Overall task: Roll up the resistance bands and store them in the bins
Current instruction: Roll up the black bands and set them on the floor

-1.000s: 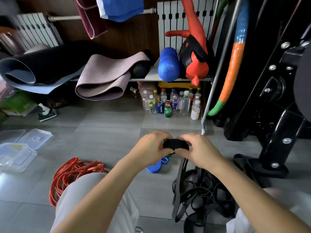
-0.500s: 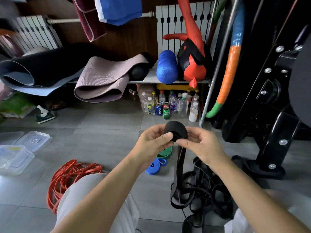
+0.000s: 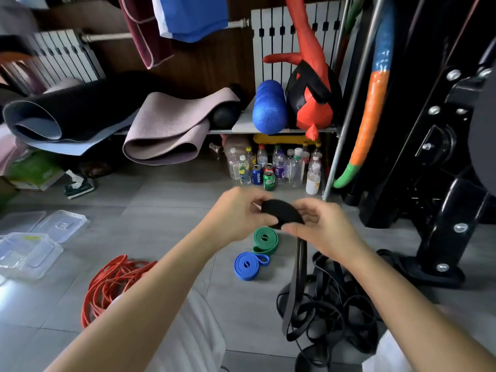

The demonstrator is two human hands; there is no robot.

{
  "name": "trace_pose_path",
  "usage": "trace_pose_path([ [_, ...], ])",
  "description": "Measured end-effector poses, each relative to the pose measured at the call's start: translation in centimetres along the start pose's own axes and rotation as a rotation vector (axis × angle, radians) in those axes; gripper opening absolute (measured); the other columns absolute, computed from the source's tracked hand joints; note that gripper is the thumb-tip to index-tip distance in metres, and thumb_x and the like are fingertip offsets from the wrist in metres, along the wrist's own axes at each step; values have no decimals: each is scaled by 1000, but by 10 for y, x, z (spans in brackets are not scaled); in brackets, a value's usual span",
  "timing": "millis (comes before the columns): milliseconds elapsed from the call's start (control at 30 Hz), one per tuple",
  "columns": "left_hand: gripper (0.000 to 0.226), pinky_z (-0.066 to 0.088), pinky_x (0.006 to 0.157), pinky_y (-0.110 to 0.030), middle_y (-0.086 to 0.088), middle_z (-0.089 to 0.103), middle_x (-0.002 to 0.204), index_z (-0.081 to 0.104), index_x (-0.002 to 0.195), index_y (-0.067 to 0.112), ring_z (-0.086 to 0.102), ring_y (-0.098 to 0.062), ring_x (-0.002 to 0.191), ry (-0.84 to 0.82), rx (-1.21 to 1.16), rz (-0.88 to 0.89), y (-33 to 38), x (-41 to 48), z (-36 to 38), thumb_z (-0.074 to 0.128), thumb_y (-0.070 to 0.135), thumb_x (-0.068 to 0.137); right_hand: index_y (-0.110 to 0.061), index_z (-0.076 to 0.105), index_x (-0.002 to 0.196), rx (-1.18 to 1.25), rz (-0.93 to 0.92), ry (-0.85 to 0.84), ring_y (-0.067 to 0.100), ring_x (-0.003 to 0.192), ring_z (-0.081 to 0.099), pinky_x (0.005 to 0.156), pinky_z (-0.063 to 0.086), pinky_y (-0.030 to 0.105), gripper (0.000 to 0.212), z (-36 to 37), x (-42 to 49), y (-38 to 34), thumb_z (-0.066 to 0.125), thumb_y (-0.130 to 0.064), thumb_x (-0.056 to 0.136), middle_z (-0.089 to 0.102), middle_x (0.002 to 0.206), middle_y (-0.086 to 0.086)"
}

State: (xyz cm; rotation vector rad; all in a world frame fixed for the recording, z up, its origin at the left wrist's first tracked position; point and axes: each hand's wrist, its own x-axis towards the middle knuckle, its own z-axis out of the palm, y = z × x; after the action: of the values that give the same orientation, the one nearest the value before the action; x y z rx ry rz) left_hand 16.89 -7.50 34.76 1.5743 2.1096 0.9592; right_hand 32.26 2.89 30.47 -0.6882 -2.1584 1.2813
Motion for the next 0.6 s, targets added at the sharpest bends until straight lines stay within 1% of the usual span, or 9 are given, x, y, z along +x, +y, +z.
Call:
trace_pose_path([
  [67, 28, 52, 61, -21, 8, 68, 79, 66, 87, 25, 65, -8, 69, 36, -372, -65, 0, 4, -4, 74, 0, 75, -32, 65, 91, 118, -17, 35, 0, 81, 67, 73, 51, 12, 33, -7, 5, -4, 81, -14, 69, 72, 83, -13],
  [133, 30, 52, 61, -18, 4, 71, 82, 66, 91, 22, 66, -6, 70, 69, -599, -88, -2, 4, -4, 71, -4, 76, -35, 67, 86, 200, -43, 34, 3, 82, 68, 72, 50, 11, 32, -11, 8, -8, 79, -11, 70, 73, 85, -15],
  [267, 30, 53, 61, -18, -2, 73, 84, 65, 99, 11, 68, -12, 75, 31, -1042, -173, -5, 3, 11, 69, 7, 69, -28, 68, 92, 348, -72, 54, 4, 85, 69, 72, 49, 11, 29, -7, 13, -11, 74, -6, 74, 73, 89, -13],
  [333, 31, 54, 61, -19, -4, 72, 85, 63, 100, 8, 69, -13, 74, 3, -1146, -222, -8, 4, 18, 68, 7, 70, -23, 68, 97, 400, -69, 65, 7, 89, 69, 75, 50, 13, 28, -6, 16, -12, 70, -3, 77, 74, 92, -9],
  [367, 28, 54, 62, -19, -5, 71, 88, 62, 100, 9, 69, -12, 75, 5, -1080, -233, -8, 5, 20, 69, 5, 73, -24, 68, 97, 372, -78, 64, 8, 89, 69, 76, 50, 14, 29, -7, 17, -13, 69, -2, 78, 74, 92, -9],
  [400, 27, 55, 64, -20, -4, 70, 95, 62, 101, 12, 68, -9, 78, 23, -906, -222, -10, 7, 20, 70, 4, 76, -26, 68, 97, 304, -88, 58, 8, 88, 69, 76, 50, 14, 30, -8, 17, -13, 69, -2, 79, 74, 90, -9],
  [500, 47, 51, 75, -21, 13, 60, 110, 57, 117, 30, 59, 0, 91, 84, -191, -67, -20, 10, 19, 76, 19, 75, -22, 69, 106, -37, -52, 16, 8, 87, 68, 81, 53, 21, 29, -4, 19, -9, 71, -8, 80, 72, 93, -7],
  [533, 52, 48, 75, -20, 18, 58, 107, 56, 121, 33, 55, 0, 91, 72, -84, -18, -22, 11, 19, 76, 24, 74, -19, 68, 109, -118, -32, -14, 8, 88, 67, 83, 53, 24, 30, -1, 19, -7, 71, -11, 80, 72, 95, -6],
  [600, 39, 43, 69, -16, 22, 59, 92, 62, 112, 32, 53, 0, 83, 30, -1, 10, -25, 11, 18, 75, 27, 75, -18, 67, 112, -198, -34, -68, 8, 89, 66, 84, 53, 26, 31, 7, 19, -4, 71, -14, 81, 71, 96, -5],
])
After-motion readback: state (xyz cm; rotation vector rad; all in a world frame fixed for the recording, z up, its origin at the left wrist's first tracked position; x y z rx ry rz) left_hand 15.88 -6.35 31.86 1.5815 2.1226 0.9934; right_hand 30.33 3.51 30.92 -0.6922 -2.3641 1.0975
